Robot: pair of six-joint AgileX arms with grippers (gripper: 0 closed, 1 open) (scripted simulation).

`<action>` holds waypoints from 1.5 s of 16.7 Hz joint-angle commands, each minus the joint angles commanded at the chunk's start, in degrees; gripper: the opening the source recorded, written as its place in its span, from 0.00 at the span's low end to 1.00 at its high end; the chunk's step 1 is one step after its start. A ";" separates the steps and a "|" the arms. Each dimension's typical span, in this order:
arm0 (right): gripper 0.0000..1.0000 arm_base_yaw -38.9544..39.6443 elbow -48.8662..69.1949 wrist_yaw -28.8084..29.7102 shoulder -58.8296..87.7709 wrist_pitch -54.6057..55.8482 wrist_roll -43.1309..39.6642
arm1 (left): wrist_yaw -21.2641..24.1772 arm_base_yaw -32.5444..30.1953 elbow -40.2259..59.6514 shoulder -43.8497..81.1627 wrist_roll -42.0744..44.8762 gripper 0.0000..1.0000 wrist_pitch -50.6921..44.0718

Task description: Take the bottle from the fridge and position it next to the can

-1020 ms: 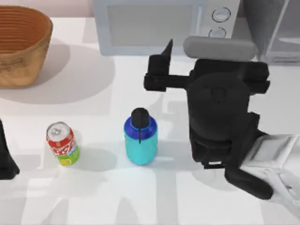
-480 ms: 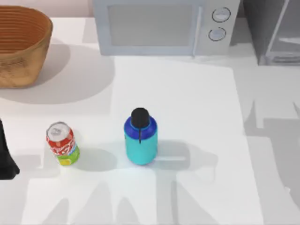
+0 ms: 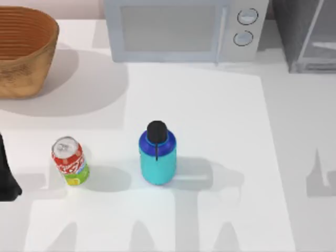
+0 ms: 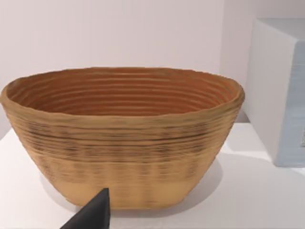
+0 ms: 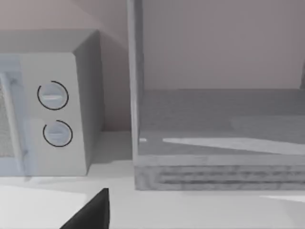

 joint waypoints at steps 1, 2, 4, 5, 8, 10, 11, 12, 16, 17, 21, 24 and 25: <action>1.00 -1.10 -1.16 -1.13 -1.34 -0.43 -0.32 | 0.00 0.00 0.00 0.00 0.00 1.00 0.00; 1.00 -1.70 -1.81 -1.74 -2.07 -0.65 -0.49 | 0.00 0.00 0.00 0.00 0.00 1.00 0.00; 1.00 -1.82 -1.94 -1.87 -2.22 -0.69 -0.53 | 0.00 0.00 0.00 0.00 0.00 1.00 0.00; 1.00 -1.82 -1.94 -1.87 -2.22 -0.69 -0.53 | 0.00 0.00 0.00 0.00 0.00 1.00 0.00; 1.00 -1.65 -1.77 -1.75 -2.05 -0.67 -0.47 | 0.00 0.00 0.00 0.00 0.00 1.00 0.00; 1.00 -1.71 -0.54 -1.70 -3.52 -2.55 -0.49 | 0.00 0.00 0.00 0.00 0.00 1.00 0.00; 1.00 -1.74 0.57 -1.68 -4.86 -4.39 -0.50 | 0.00 0.00 0.00 0.00 0.00 1.00 0.00; 1.00 -1.77 1.94 -1.67 -6.52 -6.83 -0.50 | 0.00 0.00 0.00 0.00 0.00 1.00 0.00; 1.00 -1.77 9.26 -1.75 -15.44 -22.22 -0.53 | 0.00 0.00 0.00 0.00 0.00 1.00 0.00; 1.00 -1.77 11.41 -1.77 -18.07 -27.09 -0.54 | 0.00 0.00 0.00 0.00 0.00 1.00 0.00; 1.00 -1.83 20.48 -1.82 -29.14 -48.27 -0.65 | 0.00 0.00 0.00 0.00 0.00 1.00 0.00; 1.00 -1.88 26.80 -1.85 -36.88 -63.59 -0.78 | 0.00 0.00 0.00 0.00 0.00 1.00 0.00; 1.00 -1.90 28.68 -1.86 -39.18 -68.13 -0.84 | 0.00 0.00 0.00 0.00 0.00 1.00 0.00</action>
